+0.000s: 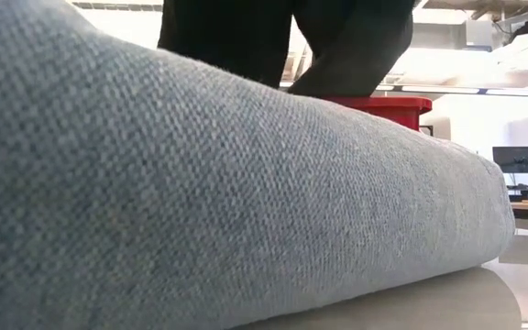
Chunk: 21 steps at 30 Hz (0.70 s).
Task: Fold Laundry from Bin
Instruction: Fold the dark blue pants
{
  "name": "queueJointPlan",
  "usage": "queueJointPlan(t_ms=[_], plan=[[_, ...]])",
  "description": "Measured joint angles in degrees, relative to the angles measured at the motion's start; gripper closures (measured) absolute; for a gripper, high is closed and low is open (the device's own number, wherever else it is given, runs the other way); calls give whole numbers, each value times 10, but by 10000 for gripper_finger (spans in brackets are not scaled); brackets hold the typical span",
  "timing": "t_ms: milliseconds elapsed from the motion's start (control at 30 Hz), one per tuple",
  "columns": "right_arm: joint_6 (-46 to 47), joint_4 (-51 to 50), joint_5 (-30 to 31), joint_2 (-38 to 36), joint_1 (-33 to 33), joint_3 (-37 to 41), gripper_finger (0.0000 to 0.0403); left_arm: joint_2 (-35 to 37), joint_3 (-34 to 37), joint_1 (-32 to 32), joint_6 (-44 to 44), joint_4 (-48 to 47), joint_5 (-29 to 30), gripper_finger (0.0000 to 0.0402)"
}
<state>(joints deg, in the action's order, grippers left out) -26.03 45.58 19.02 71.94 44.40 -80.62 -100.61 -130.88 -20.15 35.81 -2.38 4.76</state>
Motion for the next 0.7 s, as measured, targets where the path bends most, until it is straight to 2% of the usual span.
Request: queueJointPlan(t_ms=[100,200,333,400,533,633,700], plan=[[23,-97,85,-31,14,-1,248,7,-26,1,30,-65,78,394],[20,-187,216,-57,37,-2,221,7,-42,8,37,-124,135,394],[5,-260,379,-90,82,-1,187,8,-40,24,90,-137,212,394],[19,-269,390,-99,94,-1,178,16,-40,37,122,-127,246,394],[39,-300,323,-87,105,-1,175,29,-44,66,186,-94,309,394],[40,-320,310,-67,116,0,181,30,-42,85,267,-71,367,394],[41,-313,306,-46,103,2,186,28,-41,99,299,-60,385,394]])
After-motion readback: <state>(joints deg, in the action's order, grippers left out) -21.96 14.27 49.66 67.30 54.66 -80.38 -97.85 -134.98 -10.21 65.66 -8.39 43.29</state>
